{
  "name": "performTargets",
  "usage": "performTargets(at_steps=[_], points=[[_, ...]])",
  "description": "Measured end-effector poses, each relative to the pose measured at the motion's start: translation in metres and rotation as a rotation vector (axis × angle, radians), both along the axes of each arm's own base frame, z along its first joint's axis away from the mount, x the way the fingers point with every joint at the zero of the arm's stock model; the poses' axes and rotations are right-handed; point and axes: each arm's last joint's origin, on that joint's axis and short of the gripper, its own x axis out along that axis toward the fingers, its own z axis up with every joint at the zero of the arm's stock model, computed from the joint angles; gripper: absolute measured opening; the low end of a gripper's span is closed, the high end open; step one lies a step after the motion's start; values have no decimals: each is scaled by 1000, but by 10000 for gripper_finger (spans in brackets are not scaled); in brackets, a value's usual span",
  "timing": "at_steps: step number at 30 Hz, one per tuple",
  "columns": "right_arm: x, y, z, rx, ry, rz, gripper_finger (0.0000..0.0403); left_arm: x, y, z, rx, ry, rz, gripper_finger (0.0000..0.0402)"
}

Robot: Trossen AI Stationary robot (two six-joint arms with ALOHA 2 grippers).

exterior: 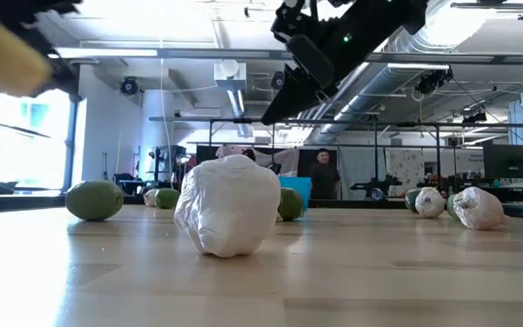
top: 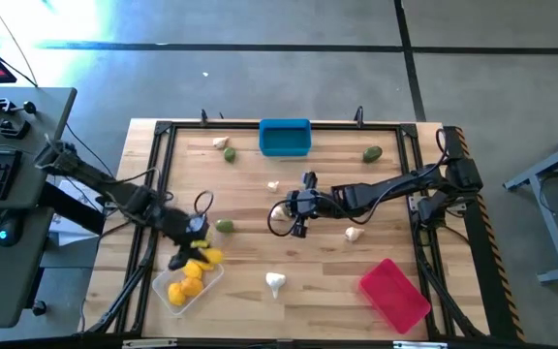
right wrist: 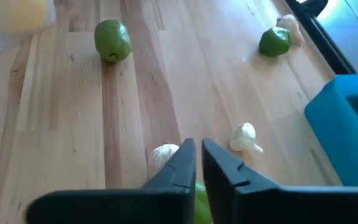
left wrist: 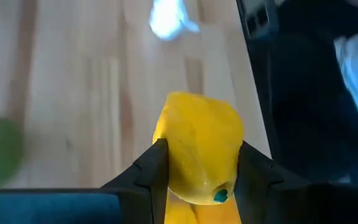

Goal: Sort produce into baskets
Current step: Put the lemon into the transparent bin

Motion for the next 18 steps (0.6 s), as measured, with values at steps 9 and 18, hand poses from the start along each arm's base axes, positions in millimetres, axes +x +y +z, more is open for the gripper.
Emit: performTargets(at_steps=[9,18], points=[[1,-4,0,1,-6,-11,11,-10,-27,7,114,234,-42,113],[1,-12,0,-5,-2,-26,12,14,-49,0,240,303,-125,113]])
